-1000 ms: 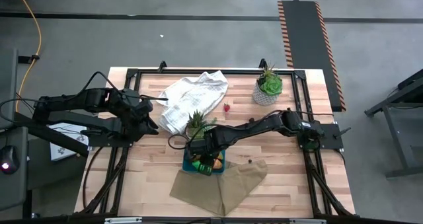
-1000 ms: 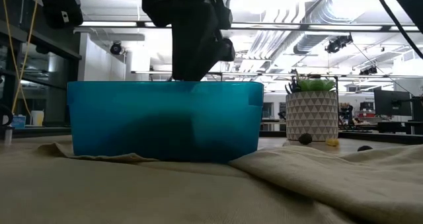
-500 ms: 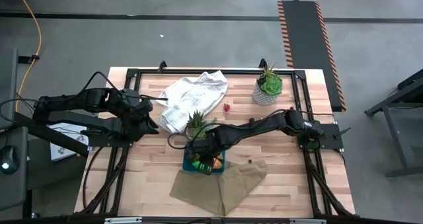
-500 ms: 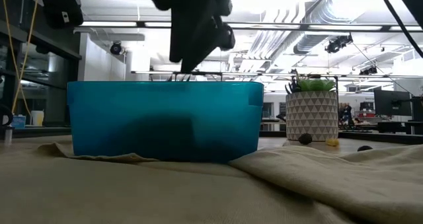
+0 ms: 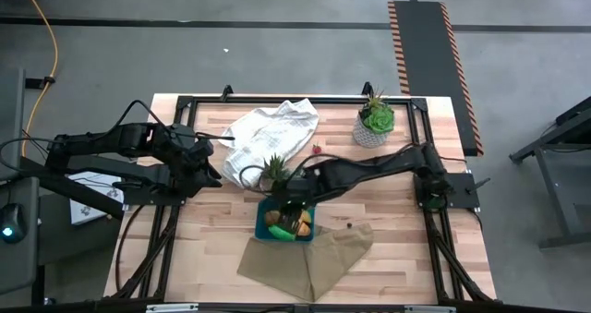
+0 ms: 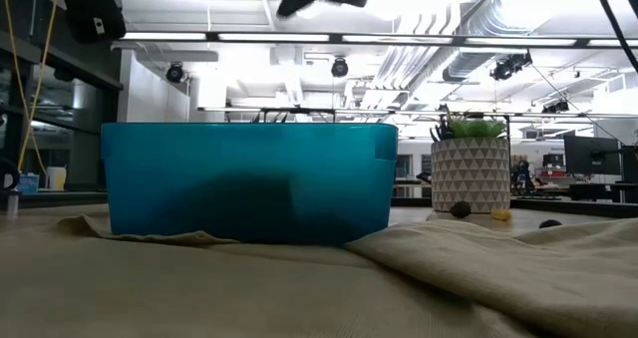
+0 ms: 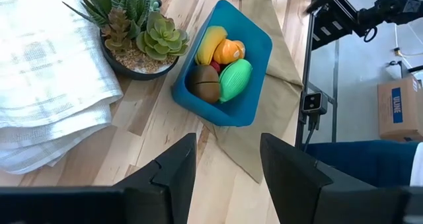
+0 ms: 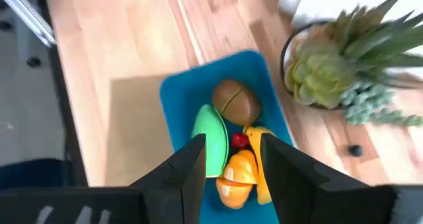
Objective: Pick and placing Produce into tupperware
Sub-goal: Put the blackberry into the blue bin
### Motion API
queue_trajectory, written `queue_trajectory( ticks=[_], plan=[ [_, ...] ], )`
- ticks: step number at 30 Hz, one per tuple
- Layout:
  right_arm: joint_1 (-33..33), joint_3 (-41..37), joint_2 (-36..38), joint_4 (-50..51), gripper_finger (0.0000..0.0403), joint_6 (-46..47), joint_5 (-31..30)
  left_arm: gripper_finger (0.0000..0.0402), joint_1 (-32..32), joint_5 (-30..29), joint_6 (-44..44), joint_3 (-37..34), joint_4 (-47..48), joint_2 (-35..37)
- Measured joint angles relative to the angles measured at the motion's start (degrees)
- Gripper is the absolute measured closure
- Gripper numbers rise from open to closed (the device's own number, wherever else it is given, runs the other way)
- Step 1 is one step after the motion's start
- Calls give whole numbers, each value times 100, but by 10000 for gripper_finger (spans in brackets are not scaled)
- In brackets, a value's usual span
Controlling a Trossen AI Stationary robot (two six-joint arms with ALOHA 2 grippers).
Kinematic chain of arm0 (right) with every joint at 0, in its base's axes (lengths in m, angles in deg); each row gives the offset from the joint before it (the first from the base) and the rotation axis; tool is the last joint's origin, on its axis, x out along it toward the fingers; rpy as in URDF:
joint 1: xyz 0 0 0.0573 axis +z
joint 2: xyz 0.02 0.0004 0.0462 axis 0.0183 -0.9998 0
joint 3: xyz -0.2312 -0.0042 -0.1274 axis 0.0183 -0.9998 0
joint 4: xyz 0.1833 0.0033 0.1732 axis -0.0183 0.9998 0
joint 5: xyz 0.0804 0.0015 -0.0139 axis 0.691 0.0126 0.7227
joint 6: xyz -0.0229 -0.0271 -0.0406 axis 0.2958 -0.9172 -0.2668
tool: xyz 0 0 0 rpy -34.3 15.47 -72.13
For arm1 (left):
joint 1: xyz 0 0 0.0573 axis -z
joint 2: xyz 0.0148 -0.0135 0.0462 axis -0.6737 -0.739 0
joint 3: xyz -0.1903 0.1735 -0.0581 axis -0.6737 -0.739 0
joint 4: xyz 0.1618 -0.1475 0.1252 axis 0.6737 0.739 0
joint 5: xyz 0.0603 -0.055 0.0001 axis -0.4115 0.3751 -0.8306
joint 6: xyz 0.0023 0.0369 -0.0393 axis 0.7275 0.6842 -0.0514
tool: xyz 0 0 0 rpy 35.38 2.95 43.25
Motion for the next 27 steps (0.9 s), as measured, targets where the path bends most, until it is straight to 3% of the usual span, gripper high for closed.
queue_trajectory(
  ticks=[21,27],
  plan=[
    [14,0,1508,417,268,-458,-440,245,0,-22,-330,0,-93,-7],
    [115,0,1909,552,268,-874,-831,245,0,-24,-321,0,-96,-7]
  ],
)
